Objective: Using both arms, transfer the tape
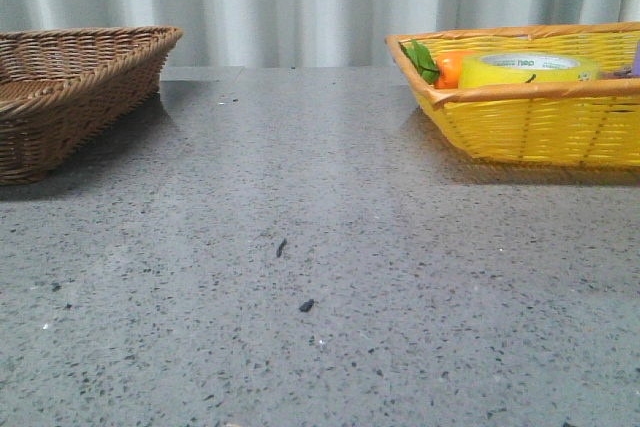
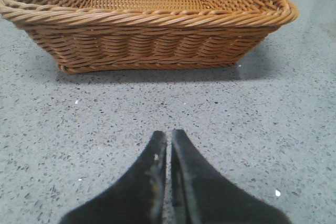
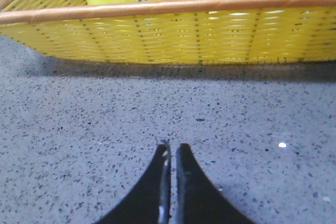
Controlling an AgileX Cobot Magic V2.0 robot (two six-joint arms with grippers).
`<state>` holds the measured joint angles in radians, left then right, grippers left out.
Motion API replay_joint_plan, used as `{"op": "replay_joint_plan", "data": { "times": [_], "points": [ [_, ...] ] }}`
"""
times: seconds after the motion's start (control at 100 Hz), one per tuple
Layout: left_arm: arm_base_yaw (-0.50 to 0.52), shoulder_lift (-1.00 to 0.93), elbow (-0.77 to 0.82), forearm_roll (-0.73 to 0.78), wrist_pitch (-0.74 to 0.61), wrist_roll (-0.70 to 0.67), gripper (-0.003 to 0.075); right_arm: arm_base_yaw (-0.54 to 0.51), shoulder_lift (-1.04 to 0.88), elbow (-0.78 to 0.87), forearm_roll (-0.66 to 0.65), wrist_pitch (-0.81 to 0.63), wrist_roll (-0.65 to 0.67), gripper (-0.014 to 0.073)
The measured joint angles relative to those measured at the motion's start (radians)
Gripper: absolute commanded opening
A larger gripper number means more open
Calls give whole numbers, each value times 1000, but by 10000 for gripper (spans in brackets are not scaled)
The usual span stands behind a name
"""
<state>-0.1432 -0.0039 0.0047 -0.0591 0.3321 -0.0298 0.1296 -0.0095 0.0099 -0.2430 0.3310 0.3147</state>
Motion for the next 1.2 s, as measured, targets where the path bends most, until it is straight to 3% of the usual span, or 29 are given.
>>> {"op": "replay_joint_plan", "data": {
  "times": [1.01, 1.2],
  "points": [
    [0, 0, 0, -2, 0, 0, -20, 0, 0, 0, 0, 0, 0, -64],
    [0, 0, 0, -2, 0, 0, -20, 0, 0, 2, -60, -32, 0, -64]
  ]
}}
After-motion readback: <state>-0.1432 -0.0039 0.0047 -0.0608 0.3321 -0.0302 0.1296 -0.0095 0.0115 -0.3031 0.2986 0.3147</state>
